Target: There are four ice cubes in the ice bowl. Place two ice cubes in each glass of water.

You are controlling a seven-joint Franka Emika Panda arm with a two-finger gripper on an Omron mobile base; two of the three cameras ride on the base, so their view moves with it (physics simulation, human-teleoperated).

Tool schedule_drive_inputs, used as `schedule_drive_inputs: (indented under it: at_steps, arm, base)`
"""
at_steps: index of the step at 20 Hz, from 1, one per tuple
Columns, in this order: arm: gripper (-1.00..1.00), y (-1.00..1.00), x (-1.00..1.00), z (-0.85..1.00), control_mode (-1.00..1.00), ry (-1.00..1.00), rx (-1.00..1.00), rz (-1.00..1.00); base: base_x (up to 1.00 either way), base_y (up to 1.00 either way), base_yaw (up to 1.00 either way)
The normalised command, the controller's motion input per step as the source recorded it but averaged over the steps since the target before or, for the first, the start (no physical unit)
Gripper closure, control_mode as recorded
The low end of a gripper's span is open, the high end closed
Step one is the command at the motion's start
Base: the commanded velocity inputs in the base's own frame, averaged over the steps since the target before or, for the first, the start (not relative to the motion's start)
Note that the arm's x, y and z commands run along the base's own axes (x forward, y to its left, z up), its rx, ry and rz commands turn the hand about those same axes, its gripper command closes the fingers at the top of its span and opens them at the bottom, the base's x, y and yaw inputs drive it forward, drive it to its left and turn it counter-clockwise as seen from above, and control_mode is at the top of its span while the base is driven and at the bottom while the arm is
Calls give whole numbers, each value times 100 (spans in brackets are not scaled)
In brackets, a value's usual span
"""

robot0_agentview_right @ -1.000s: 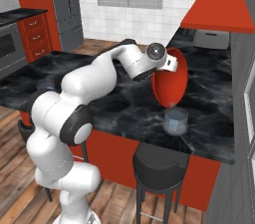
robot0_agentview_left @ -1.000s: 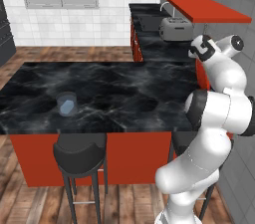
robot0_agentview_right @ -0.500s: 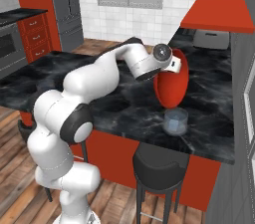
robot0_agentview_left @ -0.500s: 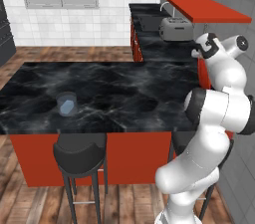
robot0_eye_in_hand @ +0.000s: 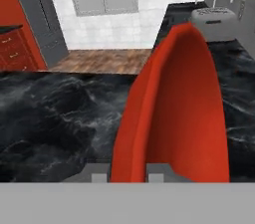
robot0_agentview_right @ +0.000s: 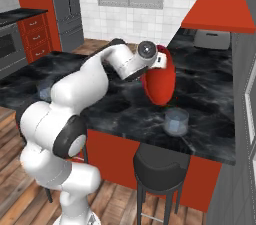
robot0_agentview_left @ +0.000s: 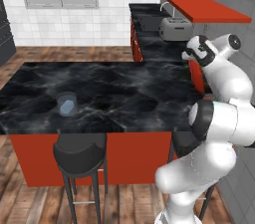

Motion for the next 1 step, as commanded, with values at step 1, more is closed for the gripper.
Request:
schedule_drive_inputs:
  at_steps: [1]
  arm:
    - [100,100,-48,0,-100,0,-52,17]
  base:
    - [0,0,0]
